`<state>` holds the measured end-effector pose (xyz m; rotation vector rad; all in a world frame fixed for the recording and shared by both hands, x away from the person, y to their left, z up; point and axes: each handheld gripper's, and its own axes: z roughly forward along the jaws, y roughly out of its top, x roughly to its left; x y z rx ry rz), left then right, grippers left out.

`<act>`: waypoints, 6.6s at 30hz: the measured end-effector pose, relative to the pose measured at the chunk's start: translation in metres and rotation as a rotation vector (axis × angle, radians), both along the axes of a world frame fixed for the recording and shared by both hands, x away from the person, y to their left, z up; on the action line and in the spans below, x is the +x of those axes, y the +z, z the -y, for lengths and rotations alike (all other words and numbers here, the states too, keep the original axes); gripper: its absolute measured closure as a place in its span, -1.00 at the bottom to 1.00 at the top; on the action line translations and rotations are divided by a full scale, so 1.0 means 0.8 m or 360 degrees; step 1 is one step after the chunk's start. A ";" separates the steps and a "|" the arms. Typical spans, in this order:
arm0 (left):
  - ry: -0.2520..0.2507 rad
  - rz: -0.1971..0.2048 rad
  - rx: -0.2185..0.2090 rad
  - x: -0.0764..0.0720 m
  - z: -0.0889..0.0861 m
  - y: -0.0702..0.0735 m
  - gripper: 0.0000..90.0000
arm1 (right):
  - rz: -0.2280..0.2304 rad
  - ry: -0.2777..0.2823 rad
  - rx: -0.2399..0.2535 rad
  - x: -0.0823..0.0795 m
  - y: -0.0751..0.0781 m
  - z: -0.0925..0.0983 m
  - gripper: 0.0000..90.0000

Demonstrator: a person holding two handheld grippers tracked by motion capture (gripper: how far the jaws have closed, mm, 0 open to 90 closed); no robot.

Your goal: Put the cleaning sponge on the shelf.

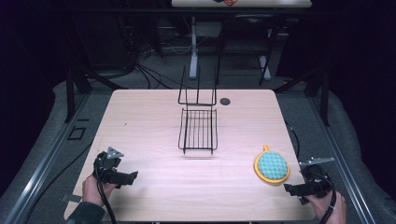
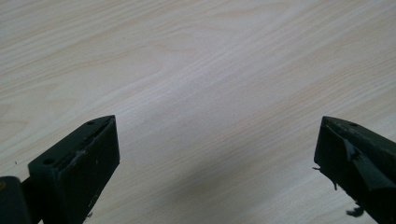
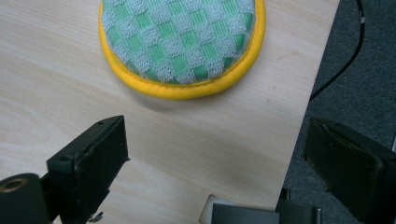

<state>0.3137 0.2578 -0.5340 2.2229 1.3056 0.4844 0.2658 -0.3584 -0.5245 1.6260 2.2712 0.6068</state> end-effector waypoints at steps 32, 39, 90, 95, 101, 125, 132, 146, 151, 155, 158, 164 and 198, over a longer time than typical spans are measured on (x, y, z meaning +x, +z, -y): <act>-0.0028 -0.0014 0.0011 -0.001 0.001 -0.004 -1.00 | 0.0043 0.0111 0.0098 0.087 0.004 -0.033 -1.00; -0.0044 -0.0017 0.0020 0.000 0.004 -0.004 -1.00 | -0.0022 0.0059 0.0158 0.112 -0.005 -0.030 -0.69; -0.0091 -0.0033 0.0028 0.000 0.012 -0.005 -1.00 | 0.0170 0.0011 0.0259 0.094 0.013 -0.028 0.92; -0.0101 -0.0038 0.0036 0.001 0.012 -0.004 -1.00 | 0.0210 0.0050 0.0267 0.091 0.024 -0.033 0.92; -0.0101 -0.0049 0.0051 0.001 0.014 -0.006 -1.00 | 0.0239 0.0063 0.0294 0.089 0.035 -0.036 0.92; -0.0121 -0.0055 0.0087 -0.002 0.020 -0.007 -1.00 | 0.0272 0.0197 0.0333 0.093 0.063 -0.066 0.91; -0.0116 -0.0058 0.0088 -0.002 0.019 -0.009 -1.00 | 0.0275 0.0225 0.0355 0.098 0.068 -0.074 0.91; -0.0100 -0.0072 0.0108 -0.004 0.020 -0.012 -1.00 | 0.0289 0.0241 0.0384 0.106 0.078 -0.082 0.91; -0.0117 -0.0073 0.0117 -0.004 0.021 -0.012 -1.00 | 0.0302 0.0263 0.0388 0.110 0.081 -0.087 0.91; -0.0115 -0.0075 0.0111 -0.003 0.021 -0.012 -1.00 | 0.0298 0.0267 0.0387 0.112 0.082 -0.092 0.91; -0.0121 -0.0098 0.0110 -0.002 0.021 -0.015 -1.00 | 0.0298 0.0275 0.0395 0.115 0.084 -0.097 0.92; -0.0121 -0.0088 0.0108 -0.002 0.020 -0.014 -1.00 | 0.0304 0.0294 0.0385 0.119 0.090 -0.104 0.91; -0.0145 -0.0063 0.0057 -0.003 0.018 -0.013 -0.99 | 0.0339 0.0404 0.0382 0.153 0.117 -0.154 0.91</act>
